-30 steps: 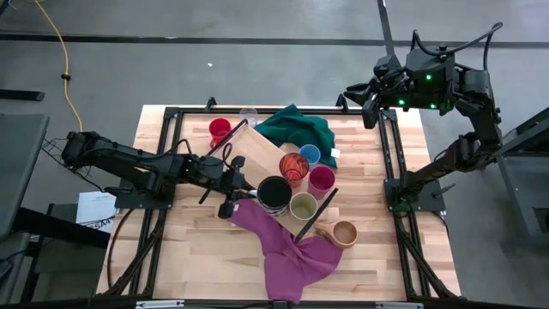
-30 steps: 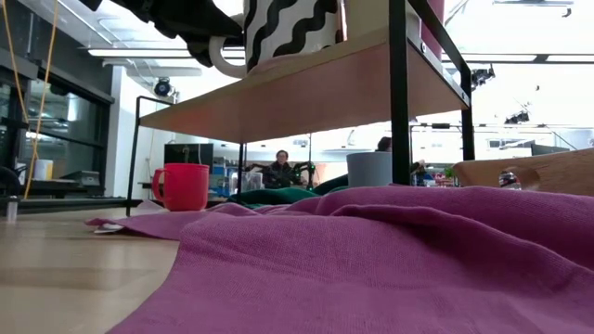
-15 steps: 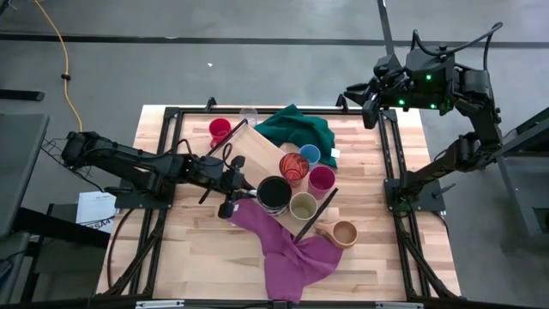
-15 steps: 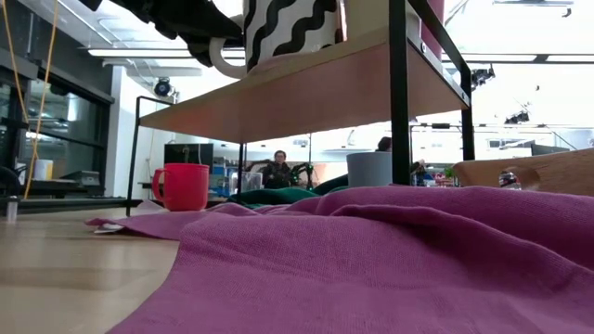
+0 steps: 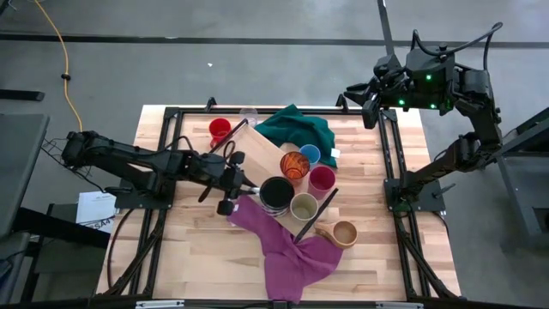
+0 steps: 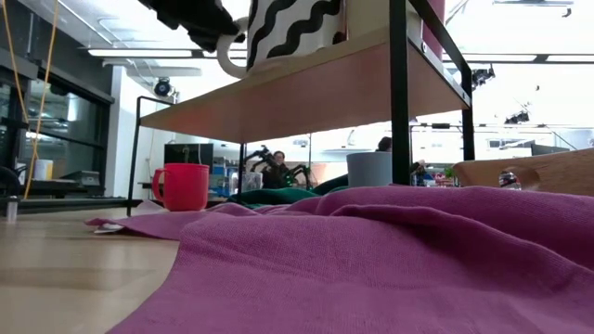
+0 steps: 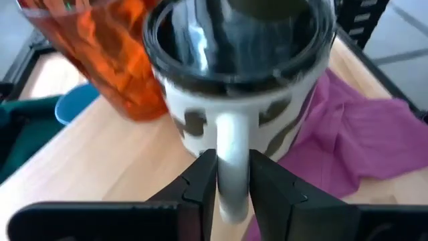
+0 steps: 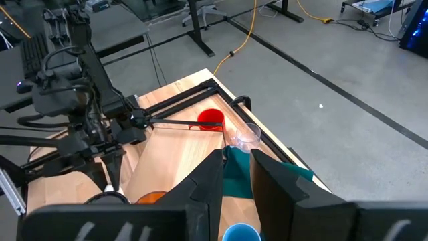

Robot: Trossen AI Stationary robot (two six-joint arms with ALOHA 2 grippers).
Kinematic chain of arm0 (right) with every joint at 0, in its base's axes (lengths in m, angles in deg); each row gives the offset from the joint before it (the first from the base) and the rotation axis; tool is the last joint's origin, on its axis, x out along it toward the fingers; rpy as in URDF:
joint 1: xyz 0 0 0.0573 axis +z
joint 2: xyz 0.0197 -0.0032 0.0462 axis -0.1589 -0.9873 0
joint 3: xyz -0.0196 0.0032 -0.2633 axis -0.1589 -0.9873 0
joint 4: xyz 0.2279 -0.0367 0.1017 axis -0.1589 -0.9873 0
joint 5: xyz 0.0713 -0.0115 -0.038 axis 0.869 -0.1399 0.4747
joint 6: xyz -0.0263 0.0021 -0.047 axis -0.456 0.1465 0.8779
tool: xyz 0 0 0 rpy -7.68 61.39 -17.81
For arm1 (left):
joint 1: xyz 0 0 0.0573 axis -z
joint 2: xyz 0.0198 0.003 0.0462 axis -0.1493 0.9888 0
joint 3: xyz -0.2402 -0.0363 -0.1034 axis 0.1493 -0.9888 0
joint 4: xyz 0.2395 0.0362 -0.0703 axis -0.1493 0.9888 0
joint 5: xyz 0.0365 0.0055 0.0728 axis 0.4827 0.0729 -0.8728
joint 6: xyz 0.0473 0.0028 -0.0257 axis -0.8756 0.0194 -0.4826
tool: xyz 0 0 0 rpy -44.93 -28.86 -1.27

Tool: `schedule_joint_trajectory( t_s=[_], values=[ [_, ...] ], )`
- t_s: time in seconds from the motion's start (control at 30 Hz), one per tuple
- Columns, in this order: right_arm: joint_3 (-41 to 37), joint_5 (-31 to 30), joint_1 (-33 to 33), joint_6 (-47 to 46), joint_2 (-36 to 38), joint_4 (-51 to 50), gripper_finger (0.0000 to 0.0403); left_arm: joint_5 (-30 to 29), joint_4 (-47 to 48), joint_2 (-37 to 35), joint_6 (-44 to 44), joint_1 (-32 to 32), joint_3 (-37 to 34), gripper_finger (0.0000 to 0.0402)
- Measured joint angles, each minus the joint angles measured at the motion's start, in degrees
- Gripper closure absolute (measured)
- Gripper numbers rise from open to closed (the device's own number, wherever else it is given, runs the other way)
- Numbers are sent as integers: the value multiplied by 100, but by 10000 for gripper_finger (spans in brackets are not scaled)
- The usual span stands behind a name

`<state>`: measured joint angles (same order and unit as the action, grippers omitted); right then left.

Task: Stack small to large cups/mugs on shelf
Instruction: Put the white mug on the shelf

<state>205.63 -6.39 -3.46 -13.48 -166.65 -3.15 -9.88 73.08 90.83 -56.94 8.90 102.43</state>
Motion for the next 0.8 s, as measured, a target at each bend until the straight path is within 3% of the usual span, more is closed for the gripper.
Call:
schedule_joint_trajectory(
  t_s=[0.4, 0.67, 0.8],
  values=[
    [-2, 0, 0, 0, 0, 0, 334, -311, 181, 0, 46, 0, 3, 327],
    [-1, 0, 0, 0, 0, 0, 334, -352, 203, -4, 58, 0, 4, 351],
    [0, 0, 0, 0, 0, 1, 334, -413, 243, -9, 56, 0, 9, 340]
  ],
)
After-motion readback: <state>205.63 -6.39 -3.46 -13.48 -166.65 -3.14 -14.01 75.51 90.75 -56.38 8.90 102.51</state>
